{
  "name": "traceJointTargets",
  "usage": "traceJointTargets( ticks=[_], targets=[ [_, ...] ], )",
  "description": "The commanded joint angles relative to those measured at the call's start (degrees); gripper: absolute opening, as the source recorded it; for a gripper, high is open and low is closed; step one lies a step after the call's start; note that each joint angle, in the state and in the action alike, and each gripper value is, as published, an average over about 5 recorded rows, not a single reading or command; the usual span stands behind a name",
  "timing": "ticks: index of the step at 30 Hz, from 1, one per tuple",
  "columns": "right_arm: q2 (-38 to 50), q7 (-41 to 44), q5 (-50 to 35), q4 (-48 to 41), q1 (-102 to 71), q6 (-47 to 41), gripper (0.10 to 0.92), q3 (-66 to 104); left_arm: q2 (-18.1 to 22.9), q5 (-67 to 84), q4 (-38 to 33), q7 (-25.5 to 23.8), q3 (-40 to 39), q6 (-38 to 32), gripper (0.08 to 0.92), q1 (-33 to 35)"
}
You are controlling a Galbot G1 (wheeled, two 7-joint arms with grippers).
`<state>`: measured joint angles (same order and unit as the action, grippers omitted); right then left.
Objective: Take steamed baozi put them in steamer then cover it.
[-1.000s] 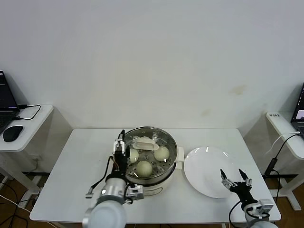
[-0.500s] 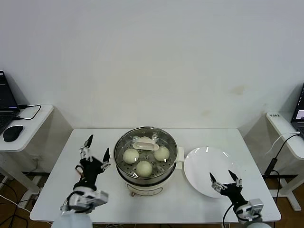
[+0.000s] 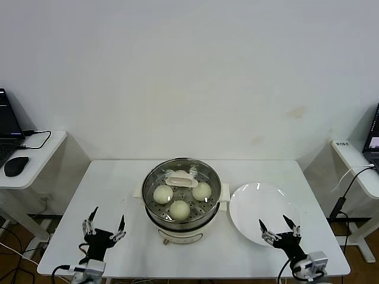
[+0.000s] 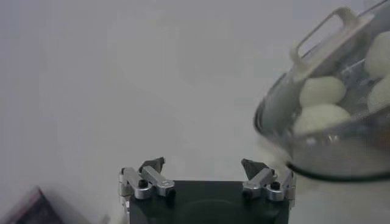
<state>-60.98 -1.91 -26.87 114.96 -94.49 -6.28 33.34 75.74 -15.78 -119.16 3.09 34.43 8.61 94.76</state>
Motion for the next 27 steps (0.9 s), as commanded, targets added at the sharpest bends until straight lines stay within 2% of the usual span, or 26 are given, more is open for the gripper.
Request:
traceJointTargets(
  ticks=[1, 27],
  targets=[
    [1.10, -2.85, 0.04, 2.40, -0.82, -3.86, 0.823, -0.08, 1.05, 12.76, 2.01, 1.12, 2.51, -1.45, 0.823, 4.48],
    [0.01, 1.54, 4.14, 2.88, -2.33, -1.40, 0.823, 1.22, 1.61, 13.66, -2.05, -1.36, 2.72, -1.06, 0.823, 6.83]
  ],
)
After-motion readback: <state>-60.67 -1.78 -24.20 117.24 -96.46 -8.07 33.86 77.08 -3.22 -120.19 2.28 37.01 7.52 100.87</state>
